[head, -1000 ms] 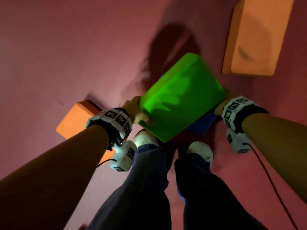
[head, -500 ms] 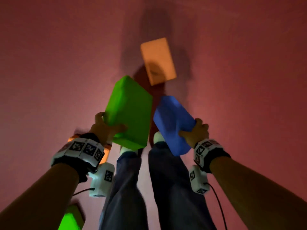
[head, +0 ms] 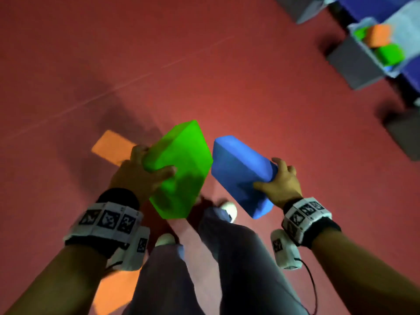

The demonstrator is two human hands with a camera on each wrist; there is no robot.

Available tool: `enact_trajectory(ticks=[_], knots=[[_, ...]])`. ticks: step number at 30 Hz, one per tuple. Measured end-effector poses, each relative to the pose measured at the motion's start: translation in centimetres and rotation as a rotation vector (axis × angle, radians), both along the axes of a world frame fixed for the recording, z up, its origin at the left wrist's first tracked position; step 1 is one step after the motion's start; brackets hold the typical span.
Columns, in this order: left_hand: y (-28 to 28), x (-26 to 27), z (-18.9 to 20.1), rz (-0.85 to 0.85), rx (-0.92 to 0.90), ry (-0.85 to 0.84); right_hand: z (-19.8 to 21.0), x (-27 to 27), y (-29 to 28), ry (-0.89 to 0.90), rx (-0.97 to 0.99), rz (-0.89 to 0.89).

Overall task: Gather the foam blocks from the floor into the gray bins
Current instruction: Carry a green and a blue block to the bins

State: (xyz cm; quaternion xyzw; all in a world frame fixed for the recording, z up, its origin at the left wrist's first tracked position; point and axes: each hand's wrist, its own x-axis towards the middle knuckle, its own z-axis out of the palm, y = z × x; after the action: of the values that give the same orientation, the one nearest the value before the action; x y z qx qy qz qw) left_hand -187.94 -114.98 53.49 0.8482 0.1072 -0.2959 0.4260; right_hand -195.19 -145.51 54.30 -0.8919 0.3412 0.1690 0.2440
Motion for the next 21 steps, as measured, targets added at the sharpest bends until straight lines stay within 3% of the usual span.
enact_trajectory(ticks=[6, 12, 17, 21], knots=[[-15.7, -0.1, 11.5, -0.404, 0.001, -0.32, 10.8, -11.6, -10.4, -0.133, -0.086, -0.288], [-35.4, -4.8, 19.7, -0.742, -0.109, -0.488, 17.0, -25.8, -23.0, -0.286, -0.165, -0.689], [-51.8, -11.0, 23.4, -0.846, -0.259, -0.542, 20.5, -36.8, -33.3, -0.362, -0.294, -0.883], [-60.0, -13.5, 25.9, -0.81, -0.37, -0.554, 22.8, -41.1, -40.4, -0.416, -0.345, -0.973]])
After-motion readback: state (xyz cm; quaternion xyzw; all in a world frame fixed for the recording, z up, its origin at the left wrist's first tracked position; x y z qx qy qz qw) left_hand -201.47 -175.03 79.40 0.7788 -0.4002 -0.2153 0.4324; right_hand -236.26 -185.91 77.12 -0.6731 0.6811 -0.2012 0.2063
